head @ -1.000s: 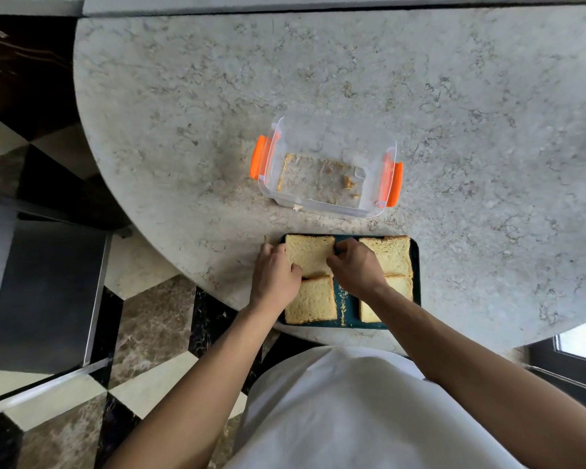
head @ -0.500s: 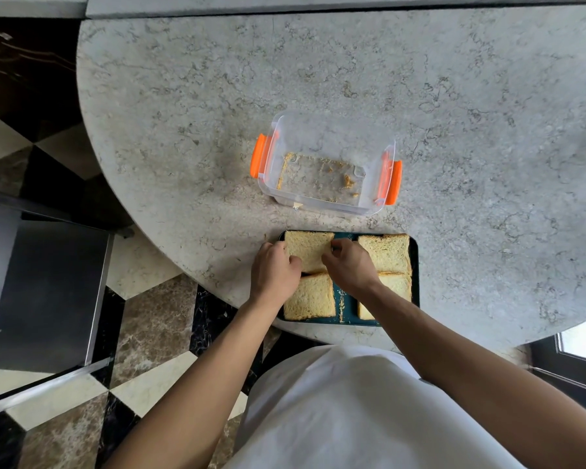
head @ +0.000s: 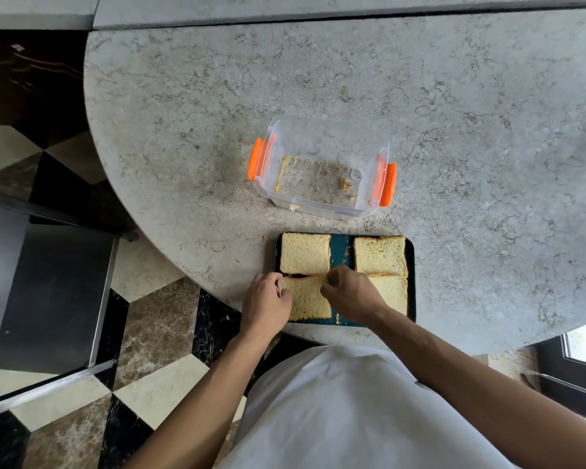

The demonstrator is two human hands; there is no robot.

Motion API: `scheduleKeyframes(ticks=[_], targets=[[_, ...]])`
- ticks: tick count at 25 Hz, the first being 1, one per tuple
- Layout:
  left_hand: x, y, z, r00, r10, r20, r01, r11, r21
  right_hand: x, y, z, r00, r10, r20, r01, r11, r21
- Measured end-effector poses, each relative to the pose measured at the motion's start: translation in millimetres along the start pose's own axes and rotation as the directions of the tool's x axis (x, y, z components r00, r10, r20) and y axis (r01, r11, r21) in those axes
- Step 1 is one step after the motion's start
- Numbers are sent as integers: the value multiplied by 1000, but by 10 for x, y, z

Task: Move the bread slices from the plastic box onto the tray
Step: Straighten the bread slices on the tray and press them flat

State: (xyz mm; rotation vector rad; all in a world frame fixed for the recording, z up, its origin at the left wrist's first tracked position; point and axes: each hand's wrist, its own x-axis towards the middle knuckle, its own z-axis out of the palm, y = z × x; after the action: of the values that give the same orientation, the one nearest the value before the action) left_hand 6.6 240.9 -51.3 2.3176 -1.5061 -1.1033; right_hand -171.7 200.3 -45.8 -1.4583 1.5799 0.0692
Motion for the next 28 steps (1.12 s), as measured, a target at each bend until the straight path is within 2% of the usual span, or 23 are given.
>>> scheduleKeyframes(ticks=[7, 11, 16, 19, 22, 24, 26, 28], targets=[[-21, 68, 14, 1000, 12, -13, -12, 1000, 29, -40, 9, 69, 998, 64, 8, -64, 998, -12], [-52, 67, 29, 994, 106, -27, -103, 990, 98, -42, 15, 49, 996, 73, -59, -73, 997, -4], [-55, 35, 51, 989, 148, 24, -150, 979, 136, -39, 32, 50, 997, 26, 73, -29, 999, 43], [-21, 29, 33, 991, 133, 17, -134, 980, 147, -31, 26, 33, 996, 35, 86, -43, 995, 94], [13, 14, -8, 995, 96, -19, -93, 988, 122, 18, 1, -8, 996, 46, -71, -42, 998, 51], [74, 13, -41, 995, 54, -79, -48, 996, 69, 71, -42, -32, 985, 47, -165, -32, 995, 92], [173, 11, -77, 995, -10, -102, 11, 1000, 17, 138, -106, -52, 982, 33, -184, -15, 995, 99], [281, 17, -99, 996, -60, -61, 60, 998, -7, 237, -157, -66, 987, 47, -152, -36, 997, 74]])
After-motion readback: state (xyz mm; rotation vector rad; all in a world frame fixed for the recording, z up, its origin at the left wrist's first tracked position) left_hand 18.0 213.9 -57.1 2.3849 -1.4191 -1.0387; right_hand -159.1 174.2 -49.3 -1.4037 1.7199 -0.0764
